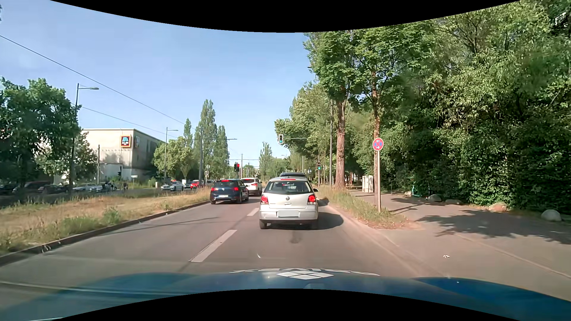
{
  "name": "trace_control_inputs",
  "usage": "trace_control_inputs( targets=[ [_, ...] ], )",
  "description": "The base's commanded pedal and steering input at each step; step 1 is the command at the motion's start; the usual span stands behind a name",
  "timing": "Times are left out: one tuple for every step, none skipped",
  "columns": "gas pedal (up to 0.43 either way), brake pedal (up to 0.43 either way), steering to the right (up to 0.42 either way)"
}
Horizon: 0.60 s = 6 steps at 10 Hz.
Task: Follow the waypoints while adhering to traffic rules and regulations
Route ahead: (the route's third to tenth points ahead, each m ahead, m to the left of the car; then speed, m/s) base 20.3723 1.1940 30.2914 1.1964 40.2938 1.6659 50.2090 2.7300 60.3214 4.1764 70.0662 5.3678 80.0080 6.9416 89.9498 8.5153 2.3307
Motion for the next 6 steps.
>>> trace_control_inputs(
  targets=[
    [0.220,0.000,-0.030],
    [0.248,0.000,-0.033],
    [0.287,0.000,-0.033],
    [0.299,0.000,-0.023],
    [0.299,0.000,-0.008],
    [0.299,0.000,-0.001]
  ],
)
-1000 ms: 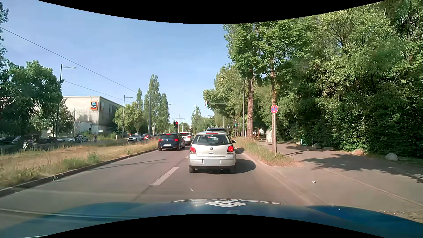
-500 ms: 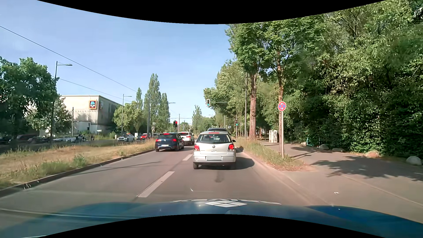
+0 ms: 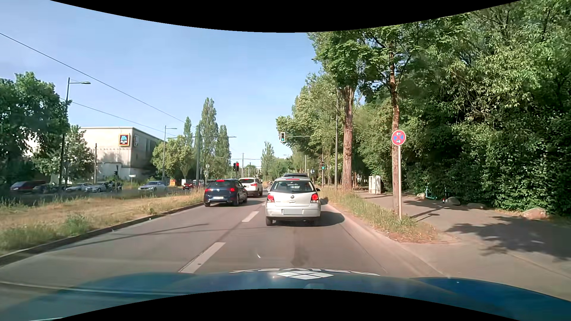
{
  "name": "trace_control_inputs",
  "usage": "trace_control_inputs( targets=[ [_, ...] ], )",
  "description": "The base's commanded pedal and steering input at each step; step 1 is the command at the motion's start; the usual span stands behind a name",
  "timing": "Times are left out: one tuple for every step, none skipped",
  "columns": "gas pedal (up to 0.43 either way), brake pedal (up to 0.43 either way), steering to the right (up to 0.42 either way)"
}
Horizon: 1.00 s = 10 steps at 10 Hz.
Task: Follow the waypoints while adhering to traffic rules and regulations
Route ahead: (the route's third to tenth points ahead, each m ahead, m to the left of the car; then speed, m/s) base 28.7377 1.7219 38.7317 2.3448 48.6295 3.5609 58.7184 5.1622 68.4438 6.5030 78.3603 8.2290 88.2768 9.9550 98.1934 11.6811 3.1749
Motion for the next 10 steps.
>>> trace_control_inputs(
  targets=[
    [0.299,0.000,0.002],
    [0.287,0.000,0.002],
    [0.240,0.000,0.002],
    [0.209,0.000,0.002],
    [0.157,0.000,0.002],
    [0.150,0.000,0.002],
    [0.150,0.000,0.002],
    [0.150,0.000,0.002],
    [0.150,0.000,0.002],
    [0.150,0.000,0.002]
  ],
)
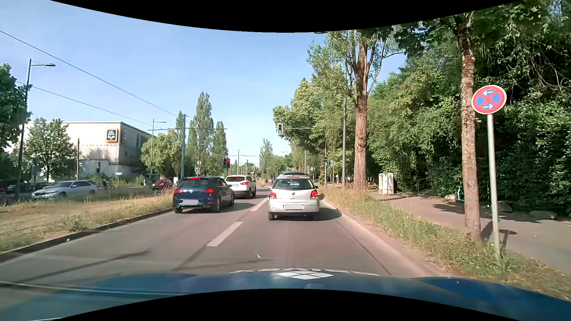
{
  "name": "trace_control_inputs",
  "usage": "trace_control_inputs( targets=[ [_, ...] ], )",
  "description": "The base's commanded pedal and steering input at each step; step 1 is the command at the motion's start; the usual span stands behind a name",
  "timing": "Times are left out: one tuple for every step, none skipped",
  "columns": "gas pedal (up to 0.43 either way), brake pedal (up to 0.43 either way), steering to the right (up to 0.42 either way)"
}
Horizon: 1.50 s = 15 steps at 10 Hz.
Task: Follow the waypoints while adhering to traffic rules and regulations
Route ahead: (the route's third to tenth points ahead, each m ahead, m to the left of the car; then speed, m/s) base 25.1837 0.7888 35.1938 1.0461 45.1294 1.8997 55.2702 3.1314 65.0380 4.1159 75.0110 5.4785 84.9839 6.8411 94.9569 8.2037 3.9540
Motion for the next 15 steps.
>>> trace_control_inputs(
  targets=[
    [0.197,0.000,0.002],
    [0.228,0.000,0.002],
    [0.240,0.000,0.001],
    [0.240,0.000,0.000],
    [0.248,0.000,0.000],
    [0.268,0.000,0.000],
    [0.287,0.000,0.000],
    [0.287,0.000,0.000],
    [0.287,0.000,0.000],
    [0.280,0.000,0.000],
    [0.268,0.000,0.000],
    [0.248,0.000,0.000],
    [0.228,0.000,-0.001],
    [0.228,0.000,-0.002],
    [0.228,0.000,-0.003]
  ],
)
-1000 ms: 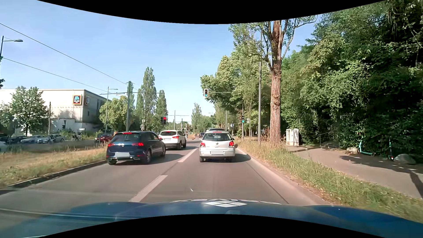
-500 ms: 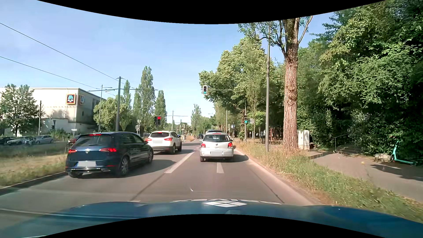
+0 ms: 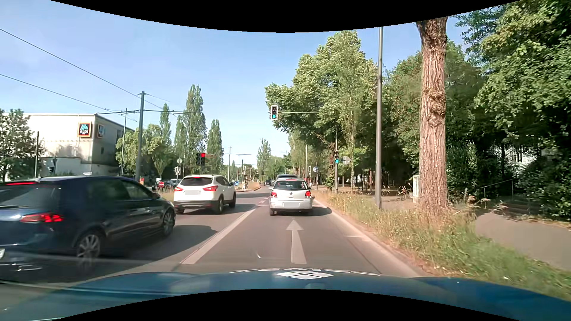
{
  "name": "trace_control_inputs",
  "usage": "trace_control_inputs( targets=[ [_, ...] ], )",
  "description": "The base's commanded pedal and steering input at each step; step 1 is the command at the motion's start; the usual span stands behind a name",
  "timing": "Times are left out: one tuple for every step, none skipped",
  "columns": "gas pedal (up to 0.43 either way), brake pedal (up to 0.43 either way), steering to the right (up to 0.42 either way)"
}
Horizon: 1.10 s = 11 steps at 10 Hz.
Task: Follow the waypoints while adhering to traffic rules and regulations
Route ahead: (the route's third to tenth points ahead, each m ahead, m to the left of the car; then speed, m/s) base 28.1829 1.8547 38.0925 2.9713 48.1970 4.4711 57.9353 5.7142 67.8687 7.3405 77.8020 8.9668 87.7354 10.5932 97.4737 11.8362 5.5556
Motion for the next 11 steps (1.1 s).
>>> trace_control_inputs(
  targets=[
    [0.240,0.000,-0.002],
    [0.260,0.000,-0.002],
    [0.311,0.000,-0.003],
    [0.339,0.000,-0.007],
    [0.390,0.000,-0.011],
    [0.421,0.000,-0.011],
    [0.421,0.000,-0.012],
    [0.421,0.000,-0.011],
    [0.398,0.000,-0.011],
    [0.358,0.000,-0.012],
    [0.311,0.000,-0.012]
  ],
)
